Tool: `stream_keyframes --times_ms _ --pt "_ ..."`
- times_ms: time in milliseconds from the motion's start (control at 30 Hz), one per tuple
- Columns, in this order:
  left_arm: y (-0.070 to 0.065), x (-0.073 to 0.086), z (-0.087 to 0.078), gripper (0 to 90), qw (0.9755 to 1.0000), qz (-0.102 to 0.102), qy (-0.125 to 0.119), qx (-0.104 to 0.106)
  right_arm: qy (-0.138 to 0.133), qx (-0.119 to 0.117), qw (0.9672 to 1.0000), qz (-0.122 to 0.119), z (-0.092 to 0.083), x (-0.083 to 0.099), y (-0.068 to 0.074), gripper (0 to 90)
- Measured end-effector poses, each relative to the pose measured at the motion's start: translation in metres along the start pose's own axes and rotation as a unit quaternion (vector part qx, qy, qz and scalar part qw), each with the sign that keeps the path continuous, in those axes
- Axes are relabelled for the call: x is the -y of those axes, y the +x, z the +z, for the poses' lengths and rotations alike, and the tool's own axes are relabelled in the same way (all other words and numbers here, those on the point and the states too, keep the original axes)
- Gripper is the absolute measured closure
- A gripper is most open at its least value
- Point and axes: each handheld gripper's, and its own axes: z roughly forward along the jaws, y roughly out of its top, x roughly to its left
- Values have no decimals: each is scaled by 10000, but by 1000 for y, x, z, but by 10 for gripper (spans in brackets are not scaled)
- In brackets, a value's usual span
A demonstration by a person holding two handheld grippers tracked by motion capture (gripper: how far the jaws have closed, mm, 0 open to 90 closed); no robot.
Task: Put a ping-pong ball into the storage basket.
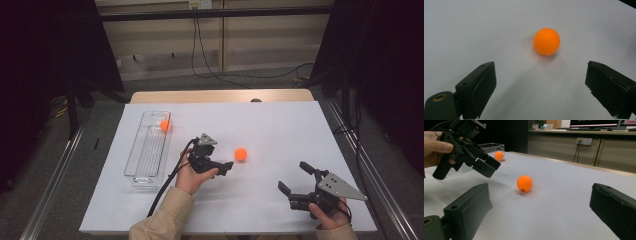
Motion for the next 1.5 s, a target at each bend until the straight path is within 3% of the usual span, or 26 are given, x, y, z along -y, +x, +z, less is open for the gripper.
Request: stream_keyframes --times_ms 1500 --pt "-4 -2 10 97 10000 50 -61 -15 -7 -31 10000 18 3 -1 0 26"
